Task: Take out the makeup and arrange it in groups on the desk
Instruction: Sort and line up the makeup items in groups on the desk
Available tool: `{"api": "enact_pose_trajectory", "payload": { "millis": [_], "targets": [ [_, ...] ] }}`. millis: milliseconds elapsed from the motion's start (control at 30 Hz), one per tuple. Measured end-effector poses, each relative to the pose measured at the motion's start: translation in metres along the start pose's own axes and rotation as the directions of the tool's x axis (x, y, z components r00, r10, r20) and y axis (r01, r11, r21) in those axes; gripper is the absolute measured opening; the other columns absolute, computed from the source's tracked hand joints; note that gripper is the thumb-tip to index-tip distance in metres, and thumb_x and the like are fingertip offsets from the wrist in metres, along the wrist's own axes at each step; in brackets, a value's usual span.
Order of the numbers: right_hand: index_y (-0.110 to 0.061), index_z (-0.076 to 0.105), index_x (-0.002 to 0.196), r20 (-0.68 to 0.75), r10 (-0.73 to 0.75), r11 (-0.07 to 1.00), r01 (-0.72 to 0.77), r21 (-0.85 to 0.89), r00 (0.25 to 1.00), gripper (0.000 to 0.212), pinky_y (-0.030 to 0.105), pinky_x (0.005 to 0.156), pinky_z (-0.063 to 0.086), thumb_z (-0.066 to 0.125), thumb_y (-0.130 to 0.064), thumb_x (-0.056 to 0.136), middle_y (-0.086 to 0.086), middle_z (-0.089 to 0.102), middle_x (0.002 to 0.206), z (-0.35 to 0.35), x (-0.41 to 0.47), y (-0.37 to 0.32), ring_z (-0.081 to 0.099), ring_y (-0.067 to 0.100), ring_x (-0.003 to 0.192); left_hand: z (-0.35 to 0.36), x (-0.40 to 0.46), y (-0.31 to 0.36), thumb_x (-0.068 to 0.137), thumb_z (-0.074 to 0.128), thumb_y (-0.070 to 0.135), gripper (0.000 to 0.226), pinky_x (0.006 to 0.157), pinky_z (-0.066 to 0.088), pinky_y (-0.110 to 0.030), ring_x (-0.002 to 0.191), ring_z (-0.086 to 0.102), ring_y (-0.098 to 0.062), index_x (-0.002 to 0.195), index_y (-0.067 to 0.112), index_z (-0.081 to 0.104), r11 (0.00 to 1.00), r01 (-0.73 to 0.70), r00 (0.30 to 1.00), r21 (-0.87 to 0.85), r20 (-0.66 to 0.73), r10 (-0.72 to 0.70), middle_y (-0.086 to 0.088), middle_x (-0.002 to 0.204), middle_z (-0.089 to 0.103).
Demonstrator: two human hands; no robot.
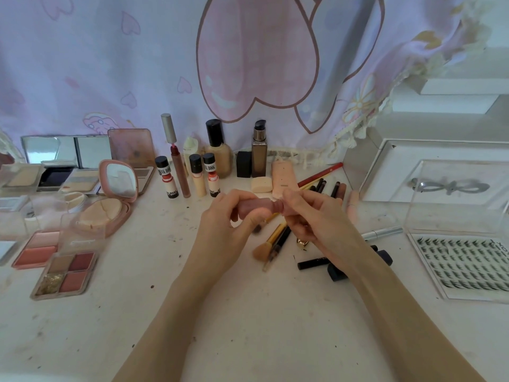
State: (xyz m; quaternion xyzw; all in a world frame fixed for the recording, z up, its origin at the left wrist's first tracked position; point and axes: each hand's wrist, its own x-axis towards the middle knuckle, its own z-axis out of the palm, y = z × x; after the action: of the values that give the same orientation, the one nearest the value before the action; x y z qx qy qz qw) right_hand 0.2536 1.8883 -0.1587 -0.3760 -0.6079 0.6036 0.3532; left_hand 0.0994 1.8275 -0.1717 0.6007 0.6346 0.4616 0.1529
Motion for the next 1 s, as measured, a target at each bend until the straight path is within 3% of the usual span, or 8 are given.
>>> {"api": "enact_pose_trajectory", "payload": {
  "millis": [133,300,433,567,733,833,900,1000],
  "targets": [
    [-0.012,0.062,0.102,0.039,-0.097,0.994,0.099,-0.047,0.995,0.014,0.02,0.049,0.036,0.054,-0.017,0.091,-0.006,0.055,0.062,0.0,-0.002,-0.003,0.044,0.006,0.053,0.001,0.001,0.0,0.07,0.043,0.059,0.042,0.058,0.039,-0.01,0.067,0.05,-0.001,0.092,0.026,0.057,0.998,-0.001,0.999,-0.063,-0.041,-0.002,0.008,0.076,0.059],
    [-0.023,0.061,0.099,0.094,-0.184,0.963,0.198,-0.18,0.978,0.019,0.013,0.067,0.044,0.06,-0.009,0.087,-0.014,0.062,0.081,-0.005,-0.005,-0.004,0.058,-0.004,0.071,0.001,0.001,-0.002,0.071,0.039,0.063,0.044,0.064,0.048,-0.025,0.072,0.061,-0.015,0.089,0.027,0.058,0.99,0.076,0.996,-0.118,-0.041,-0.081,-0.007,0.081,0.069],
    [-0.014,0.063,0.102,0.024,-0.161,0.982,0.162,-0.099,0.987,0.018,0.017,0.058,0.045,0.063,-0.018,0.084,-0.01,0.062,0.071,-0.004,-0.003,-0.005,0.051,0.003,0.059,-0.001,0.001,0.003,0.078,0.043,0.05,0.039,0.057,0.041,-0.008,0.062,0.054,0.004,0.097,0.02,0.059,0.985,0.07,0.997,-0.161,-0.005,-0.072,0.01,0.068,0.058],
    [-0.006,0.067,0.099,-0.079,-0.135,0.991,0.136,0.001,0.988,0.04,0.017,0.05,0.037,0.063,-0.036,0.074,-0.008,0.061,0.063,-0.003,0.0,-0.004,0.045,0.005,0.053,-0.002,0.001,-0.003,0.089,0.052,0.03,0.02,0.07,0.045,-0.012,0.081,0.061,0.001,0.106,0.022,0.055,0.986,0.079,0.988,-0.144,0.143,-0.058,0.008,0.087,0.065],
    [-0.009,0.067,0.102,-0.156,-0.175,0.982,0.184,0.046,0.972,0.027,0.014,0.051,0.04,0.06,-0.026,0.083,-0.009,0.061,0.062,-0.004,0.001,-0.003,0.047,0.002,0.053,-0.001,0.003,-0.007,0.09,0.05,0.033,0.029,0.067,0.035,-0.007,0.084,0.05,-0.003,0.116,0.023,0.055,0.999,0.045,0.984,-0.01,0.172,-0.042,0.008,0.098,0.058],
    [-0.012,0.066,0.106,-0.133,-0.139,0.978,0.157,0.135,0.981,0.02,0.017,0.054,0.043,0.057,-0.015,0.088,-0.004,0.067,0.071,-0.004,0.001,-0.001,0.051,0.01,0.061,-0.006,0.003,-0.003,0.09,0.052,0.031,0.025,0.066,0.042,-0.007,0.077,0.055,0.007,0.112,0.025,0.061,0.959,0.165,0.985,-0.232,0.087,-0.149,0.013,0.09,0.063],
    [-0.019,0.067,0.102,-0.129,-0.167,0.986,0.169,0.001,0.977,0.017,0.017,0.059,0.045,0.058,-0.013,0.089,-0.007,0.067,0.073,-0.002,0.0,0.0,0.051,0.009,0.061,-0.007,0.003,-0.001,0.086,0.057,0.03,0.017,0.062,0.045,-0.007,0.066,0.056,0.008,0.101,0.028,0.065,0.879,0.24,0.97,-0.411,0.068,-0.233,0.017,0.075,0.064],
    [-0.025,0.066,0.102,-0.119,-0.276,0.924,0.229,-0.305,0.954,0.017,0.014,0.072,0.048,0.061,-0.017,0.088,-0.018,0.065,0.084,0.007,-0.002,0.003,0.06,-0.002,0.076,-0.007,0.002,-0.003,0.087,0.058,0.016,0.018,0.069,0.052,-0.013,0.073,0.064,0.001,0.096,0.031,0.064,0.802,0.298,0.95,-0.518,0.076,-0.304,0.012,0.084,0.069]
  ]
}}
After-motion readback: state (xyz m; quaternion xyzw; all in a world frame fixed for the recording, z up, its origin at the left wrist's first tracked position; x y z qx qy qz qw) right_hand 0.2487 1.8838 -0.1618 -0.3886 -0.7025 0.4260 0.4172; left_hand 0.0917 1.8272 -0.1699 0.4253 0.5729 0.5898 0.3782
